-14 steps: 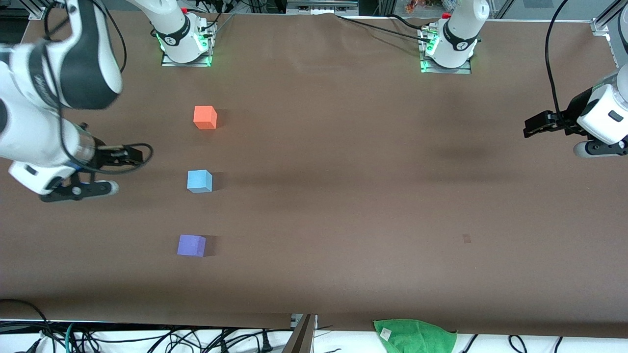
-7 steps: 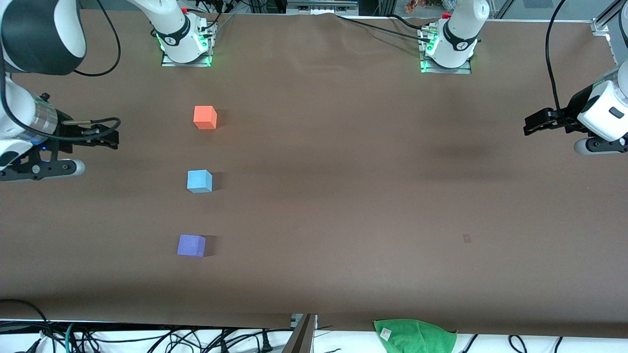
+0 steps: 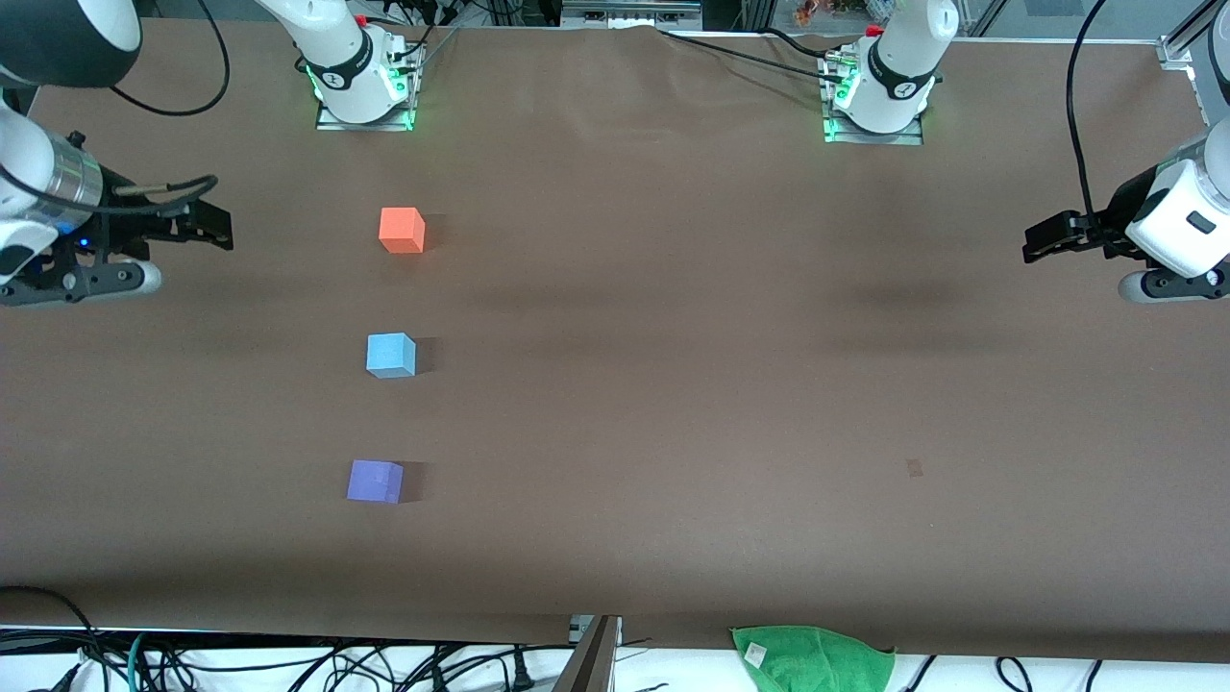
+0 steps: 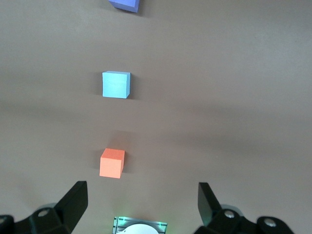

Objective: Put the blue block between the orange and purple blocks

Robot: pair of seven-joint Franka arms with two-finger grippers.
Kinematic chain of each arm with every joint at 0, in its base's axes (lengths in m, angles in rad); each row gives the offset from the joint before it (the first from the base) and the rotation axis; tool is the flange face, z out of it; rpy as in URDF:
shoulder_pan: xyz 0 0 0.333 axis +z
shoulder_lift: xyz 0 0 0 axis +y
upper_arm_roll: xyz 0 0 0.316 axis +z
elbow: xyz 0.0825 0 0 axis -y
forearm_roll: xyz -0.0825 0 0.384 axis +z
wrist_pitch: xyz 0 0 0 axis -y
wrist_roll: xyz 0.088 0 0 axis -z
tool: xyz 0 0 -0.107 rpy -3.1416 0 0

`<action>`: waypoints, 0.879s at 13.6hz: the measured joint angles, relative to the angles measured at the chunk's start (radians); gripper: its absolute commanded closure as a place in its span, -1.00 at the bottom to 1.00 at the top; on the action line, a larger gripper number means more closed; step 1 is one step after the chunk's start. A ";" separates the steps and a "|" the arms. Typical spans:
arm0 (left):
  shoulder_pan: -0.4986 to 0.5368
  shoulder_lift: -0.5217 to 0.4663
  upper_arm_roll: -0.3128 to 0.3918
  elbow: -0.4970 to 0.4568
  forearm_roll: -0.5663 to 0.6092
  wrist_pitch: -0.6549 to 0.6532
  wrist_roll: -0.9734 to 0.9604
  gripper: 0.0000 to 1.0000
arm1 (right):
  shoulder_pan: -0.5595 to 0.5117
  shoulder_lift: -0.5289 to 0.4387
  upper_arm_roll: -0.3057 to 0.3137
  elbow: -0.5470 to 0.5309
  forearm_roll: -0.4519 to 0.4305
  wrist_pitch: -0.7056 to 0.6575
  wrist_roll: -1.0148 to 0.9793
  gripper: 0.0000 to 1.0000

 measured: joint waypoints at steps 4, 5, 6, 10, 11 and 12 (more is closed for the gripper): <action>0.000 -0.005 0.000 -0.001 0.000 0.000 0.000 -1.00 | -0.061 -0.090 -0.005 -0.028 0.000 0.041 -0.004 -1.00; 0.000 -0.006 0.000 -0.002 0.000 0.000 0.000 -1.00 | -0.064 -0.098 -0.006 -0.034 0.000 0.041 -0.004 -1.00; 0.000 -0.006 0.000 -0.002 0.000 0.000 0.000 -1.00 | -0.064 -0.102 -0.005 -0.044 0.000 0.041 -0.005 -1.00; 0.000 -0.006 0.001 -0.002 0.000 0.000 0.000 -1.00 | -0.064 -0.100 -0.004 -0.077 0.000 0.041 -0.067 -1.00; 0.000 -0.006 0.001 -0.002 0.000 0.000 0.000 -1.00 | -0.064 -0.099 -0.005 -0.078 0.000 0.041 -0.067 -1.00; 0.000 -0.006 0.001 -0.002 0.000 0.000 0.000 -1.00 | -0.064 -0.098 -0.005 -0.078 0.000 0.041 -0.066 -1.00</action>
